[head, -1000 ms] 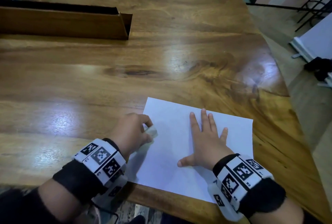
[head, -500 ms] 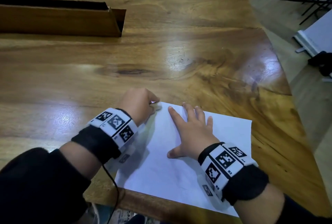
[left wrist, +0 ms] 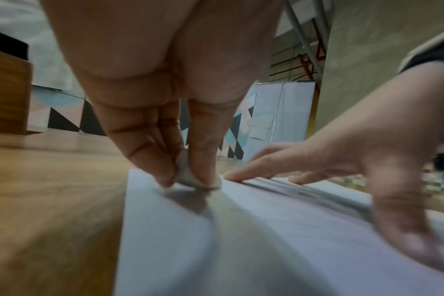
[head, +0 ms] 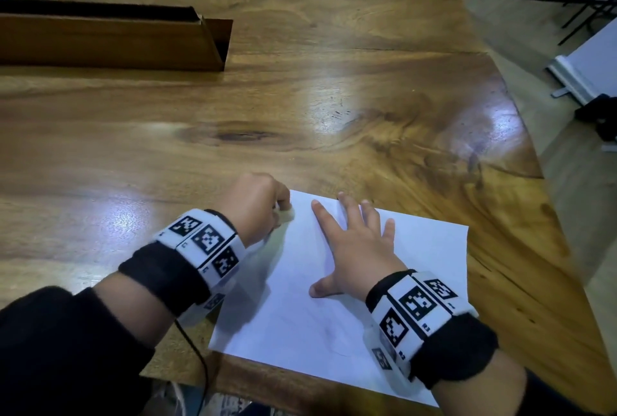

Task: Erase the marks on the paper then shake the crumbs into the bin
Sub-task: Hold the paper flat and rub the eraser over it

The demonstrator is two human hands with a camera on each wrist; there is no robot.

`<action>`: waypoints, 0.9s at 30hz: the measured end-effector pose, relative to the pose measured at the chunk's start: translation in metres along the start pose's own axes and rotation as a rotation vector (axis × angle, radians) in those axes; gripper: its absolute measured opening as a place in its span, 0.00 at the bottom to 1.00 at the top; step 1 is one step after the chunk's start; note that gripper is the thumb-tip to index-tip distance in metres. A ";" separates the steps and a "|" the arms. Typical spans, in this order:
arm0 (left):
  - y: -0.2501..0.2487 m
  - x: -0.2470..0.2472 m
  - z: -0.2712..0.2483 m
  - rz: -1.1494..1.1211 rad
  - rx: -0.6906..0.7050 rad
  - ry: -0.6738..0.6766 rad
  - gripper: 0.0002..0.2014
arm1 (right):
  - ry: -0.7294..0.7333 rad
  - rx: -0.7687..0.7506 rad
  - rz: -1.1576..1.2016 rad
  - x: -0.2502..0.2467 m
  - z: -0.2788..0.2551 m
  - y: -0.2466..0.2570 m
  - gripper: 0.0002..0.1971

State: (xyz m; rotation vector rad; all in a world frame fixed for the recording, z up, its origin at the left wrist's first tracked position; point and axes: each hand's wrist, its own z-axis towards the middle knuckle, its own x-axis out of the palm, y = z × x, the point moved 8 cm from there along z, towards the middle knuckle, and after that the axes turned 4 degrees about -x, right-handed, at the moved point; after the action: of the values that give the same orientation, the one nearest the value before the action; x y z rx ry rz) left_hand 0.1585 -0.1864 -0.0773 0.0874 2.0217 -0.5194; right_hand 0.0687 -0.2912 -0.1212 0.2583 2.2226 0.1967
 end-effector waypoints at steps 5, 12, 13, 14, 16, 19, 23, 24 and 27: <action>0.007 0.007 -0.006 0.019 -0.004 0.100 0.07 | -0.007 -0.001 0.005 0.000 0.000 0.000 0.63; 0.006 0.014 -0.018 0.082 0.040 0.124 0.06 | -0.012 -0.001 -0.006 -0.002 -0.001 0.000 0.63; 0.008 0.018 -0.024 0.087 0.047 0.201 0.06 | -0.011 0.000 -0.008 -0.001 -0.001 0.000 0.63; 0.011 0.019 -0.025 0.069 0.042 0.238 0.06 | -0.009 0.002 -0.008 -0.001 -0.001 0.000 0.63; 0.012 0.009 -0.016 0.016 0.021 0.157 0.08 | -0.004 0.002 -0.006 -0.001 -0.001 0.000 0.63; 0.003 -0.006 -0.006 -0.016 0.030 -0.034 0.09 | 0.002 0.006 -0.013 -0.002 -0.002 0.000 0.63; 0.010 0.016 -0.031 0.064 0.078 0.081 0.07 | 0.007 0.002 -0.009 0.000 -0.002 0.000 0.62; 0.011 0.022 -0.038 0.095 0.091 0.139 0.06 | 0.005 0.001 -0.007 0.000 -0.002 0.000 0.62; 0.008 0.013 -0.033 0.052 0.092 0.136 0.06 | 0.006 0.004 -0.014 0.000 -0.002 0.000 0.62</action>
State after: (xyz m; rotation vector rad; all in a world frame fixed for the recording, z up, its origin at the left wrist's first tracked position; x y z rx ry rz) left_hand 0.1267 -0.1683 -0.0771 0.2357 2.1212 -0.5873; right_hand 0.0674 -0.2913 -0.1202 0.2446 2.2299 0.1862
